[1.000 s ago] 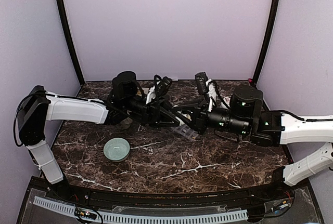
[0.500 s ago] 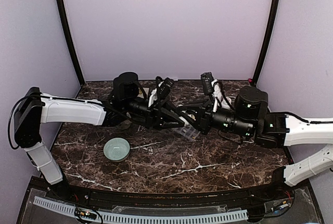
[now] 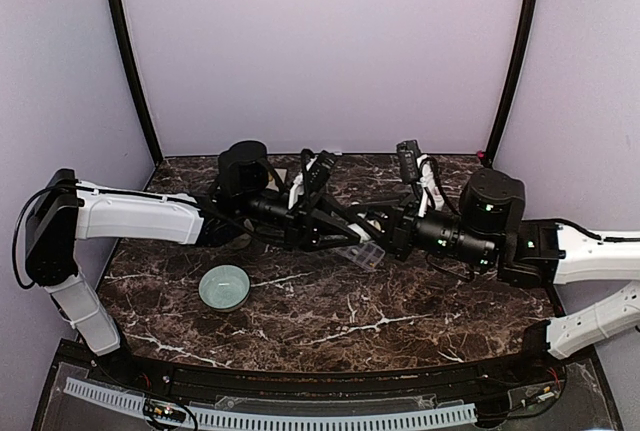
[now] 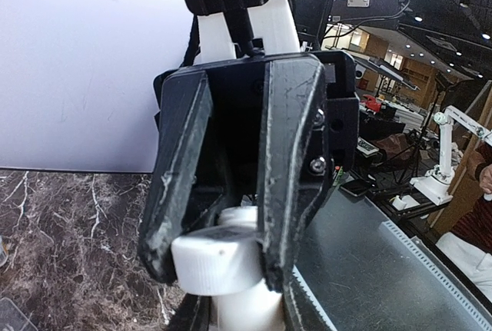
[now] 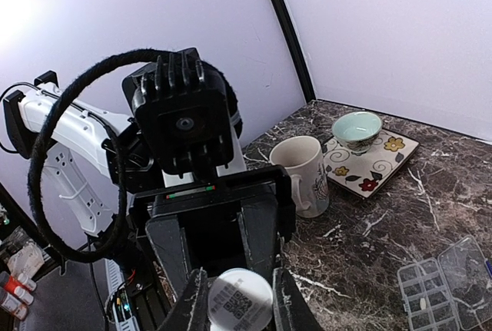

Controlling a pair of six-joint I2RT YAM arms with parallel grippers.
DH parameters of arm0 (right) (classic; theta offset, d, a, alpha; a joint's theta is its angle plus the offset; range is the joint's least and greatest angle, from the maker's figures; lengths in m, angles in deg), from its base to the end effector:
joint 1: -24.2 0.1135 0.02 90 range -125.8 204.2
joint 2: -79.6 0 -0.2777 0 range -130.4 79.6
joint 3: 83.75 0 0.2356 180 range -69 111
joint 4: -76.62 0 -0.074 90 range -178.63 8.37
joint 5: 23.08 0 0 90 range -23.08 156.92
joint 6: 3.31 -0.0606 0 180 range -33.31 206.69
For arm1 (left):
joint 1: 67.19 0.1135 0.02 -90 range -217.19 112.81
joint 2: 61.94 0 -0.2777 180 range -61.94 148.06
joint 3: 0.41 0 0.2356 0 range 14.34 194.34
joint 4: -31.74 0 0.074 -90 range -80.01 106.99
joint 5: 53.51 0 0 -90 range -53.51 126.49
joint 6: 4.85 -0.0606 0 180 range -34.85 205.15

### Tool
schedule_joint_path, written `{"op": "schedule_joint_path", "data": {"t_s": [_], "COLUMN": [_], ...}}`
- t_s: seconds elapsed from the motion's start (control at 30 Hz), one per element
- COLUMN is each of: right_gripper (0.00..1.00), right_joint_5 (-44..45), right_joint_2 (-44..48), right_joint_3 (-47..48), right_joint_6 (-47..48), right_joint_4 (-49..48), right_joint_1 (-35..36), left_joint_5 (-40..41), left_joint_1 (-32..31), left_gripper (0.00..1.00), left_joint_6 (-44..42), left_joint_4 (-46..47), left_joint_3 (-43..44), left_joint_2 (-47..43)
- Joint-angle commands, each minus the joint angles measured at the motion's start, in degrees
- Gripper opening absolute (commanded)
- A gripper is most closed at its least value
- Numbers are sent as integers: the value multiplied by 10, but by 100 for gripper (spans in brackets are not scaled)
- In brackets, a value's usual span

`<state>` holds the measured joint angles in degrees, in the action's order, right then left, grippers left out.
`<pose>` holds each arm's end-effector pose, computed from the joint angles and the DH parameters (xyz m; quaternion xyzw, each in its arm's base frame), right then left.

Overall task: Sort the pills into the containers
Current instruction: Place the lid of the pill bottle at the center of the board.

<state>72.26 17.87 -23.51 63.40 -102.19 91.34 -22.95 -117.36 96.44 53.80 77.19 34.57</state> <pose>0.1055 0.2357 0.3457 -0.2400 0.6824 0.4657 0.5097 0.2027 -0.3245 0.3188 0.5382 0.4431 -0.6152 0.3680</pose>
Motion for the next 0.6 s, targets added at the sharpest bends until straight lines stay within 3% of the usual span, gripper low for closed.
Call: {"op": "schedule_joint_path", "data": {"t_s": [0.0,0.57], "right_gripper": [1,1], "right_joint_5": [-15,80], "right_joint_2": [35,107], "right_joint_3": [-10,-10], "right_joint_6": [-9,20], "right_joint_4": [14,34], "right_joint_1": [25,24], "left_joint_5": [85,86], "left_joint_1": [29,31], "left_gripper": [0,0], "left_joint_6": [-5,-6], "left_joint_4": [12,14], "left_joint_3": [-8,-17], "left_joint_2": [-27,-28]}}
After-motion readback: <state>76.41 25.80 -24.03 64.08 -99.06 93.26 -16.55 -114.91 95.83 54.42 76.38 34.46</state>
